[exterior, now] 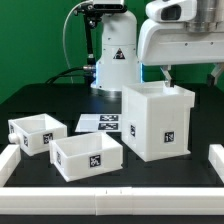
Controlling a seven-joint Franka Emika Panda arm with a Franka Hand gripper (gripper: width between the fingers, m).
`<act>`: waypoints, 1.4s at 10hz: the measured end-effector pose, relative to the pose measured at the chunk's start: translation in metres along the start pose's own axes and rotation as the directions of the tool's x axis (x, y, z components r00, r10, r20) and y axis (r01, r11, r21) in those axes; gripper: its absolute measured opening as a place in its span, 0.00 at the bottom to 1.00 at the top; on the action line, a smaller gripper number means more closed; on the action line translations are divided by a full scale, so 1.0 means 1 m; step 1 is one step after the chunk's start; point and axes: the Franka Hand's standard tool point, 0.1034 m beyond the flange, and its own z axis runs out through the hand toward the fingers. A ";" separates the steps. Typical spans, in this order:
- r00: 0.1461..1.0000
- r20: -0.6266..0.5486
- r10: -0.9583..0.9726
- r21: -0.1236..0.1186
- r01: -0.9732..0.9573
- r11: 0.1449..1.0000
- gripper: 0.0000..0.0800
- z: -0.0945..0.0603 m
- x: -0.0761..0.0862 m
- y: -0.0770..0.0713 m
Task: Assemble drawer
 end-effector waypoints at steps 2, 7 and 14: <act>0.999 -0.004 -0.037 -0.026 0.037 0.999 0.81 0.000 0.000 0.001; 0.999 0.011 -0.036 -0.034 0.036 0.999 0.81 0.023 -0.002 0.001; 0.999 0.011 -0.039 -0.034 0.039 0.999 0.05 0.023 -0.002 0.002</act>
Offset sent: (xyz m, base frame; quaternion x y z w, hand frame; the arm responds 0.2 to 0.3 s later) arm -0.0008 -0.0027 -0.0202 -0.0011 0.0018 0.0123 0.9999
